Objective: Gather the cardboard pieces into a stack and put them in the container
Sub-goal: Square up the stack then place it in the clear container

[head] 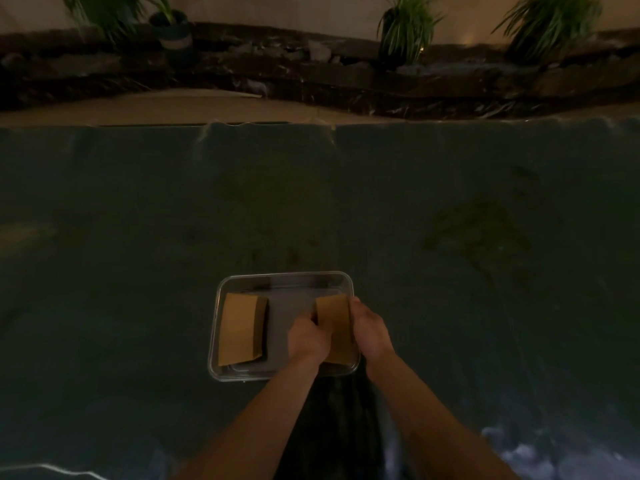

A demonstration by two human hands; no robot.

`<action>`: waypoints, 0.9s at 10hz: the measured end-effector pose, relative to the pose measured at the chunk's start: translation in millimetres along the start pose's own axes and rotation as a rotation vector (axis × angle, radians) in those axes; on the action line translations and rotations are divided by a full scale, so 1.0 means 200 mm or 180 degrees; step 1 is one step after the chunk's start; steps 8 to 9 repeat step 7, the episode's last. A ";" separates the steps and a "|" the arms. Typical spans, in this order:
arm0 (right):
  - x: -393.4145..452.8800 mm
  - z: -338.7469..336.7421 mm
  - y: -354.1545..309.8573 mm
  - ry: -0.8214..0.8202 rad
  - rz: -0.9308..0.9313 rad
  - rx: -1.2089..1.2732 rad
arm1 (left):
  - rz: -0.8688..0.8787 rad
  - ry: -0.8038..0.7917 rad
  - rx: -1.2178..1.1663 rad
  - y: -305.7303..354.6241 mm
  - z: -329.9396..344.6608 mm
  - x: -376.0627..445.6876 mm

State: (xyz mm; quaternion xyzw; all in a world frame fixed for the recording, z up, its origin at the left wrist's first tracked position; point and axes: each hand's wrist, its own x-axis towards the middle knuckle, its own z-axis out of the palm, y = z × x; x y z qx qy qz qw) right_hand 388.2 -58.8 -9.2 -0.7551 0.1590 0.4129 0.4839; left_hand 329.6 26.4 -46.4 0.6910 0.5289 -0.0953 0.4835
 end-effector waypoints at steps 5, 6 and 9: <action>-0.15 -0.10 0.04 -0.0269 -0.0139 0.0658 | 0.0350 -0.0162 0.0280 0.06 -0.16 -0.09; -0.24 -0.17 0.04 -0.0115 -0.0565 0.0518 | 0.0894 0.0176 0.0412 0.02 -0.32 -0.19; -0.32 -0.23 0.00 0.0047 -0.1012 0.0400 | 0.1212 0.0572 0.0116 0.01 -0.44 -0.31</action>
